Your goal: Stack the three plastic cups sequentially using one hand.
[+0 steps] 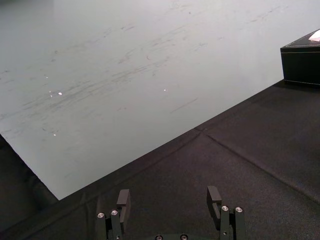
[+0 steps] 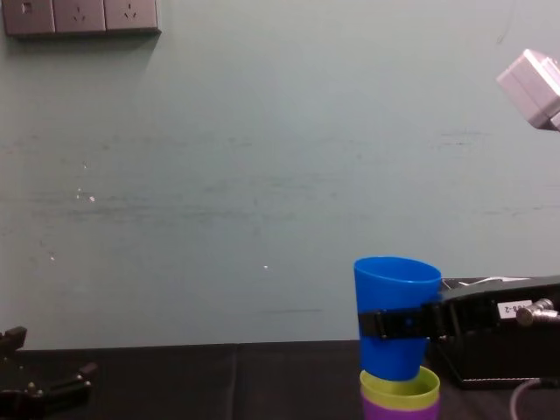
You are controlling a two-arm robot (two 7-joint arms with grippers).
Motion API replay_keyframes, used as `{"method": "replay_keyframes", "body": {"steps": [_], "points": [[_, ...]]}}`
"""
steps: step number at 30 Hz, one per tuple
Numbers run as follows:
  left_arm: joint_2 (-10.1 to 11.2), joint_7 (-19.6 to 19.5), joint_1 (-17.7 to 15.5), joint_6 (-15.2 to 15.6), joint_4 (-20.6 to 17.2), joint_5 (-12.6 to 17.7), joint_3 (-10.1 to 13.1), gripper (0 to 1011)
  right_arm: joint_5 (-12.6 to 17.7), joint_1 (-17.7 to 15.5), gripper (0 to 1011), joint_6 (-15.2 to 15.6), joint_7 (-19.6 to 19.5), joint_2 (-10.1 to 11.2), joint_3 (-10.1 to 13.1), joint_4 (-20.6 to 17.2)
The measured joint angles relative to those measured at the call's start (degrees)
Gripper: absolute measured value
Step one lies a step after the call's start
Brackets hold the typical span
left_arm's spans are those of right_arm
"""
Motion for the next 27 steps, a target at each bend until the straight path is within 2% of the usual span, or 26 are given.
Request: {"method": "replay_keyframes", "body": {"steps": [13,27], "points": [[0.0,0.0,0.0,0.0,0.0,0.0,0.0,1000,0.9,1.3,708,-0.1,-0.6,0.0,0.0,2.8],[0.0,0.0,0.0,0.0,0.0,0.0,0.0,1000,0.5,2.2,708,-1.9,-0.6,-0.7,-1.3,5.8]]}}
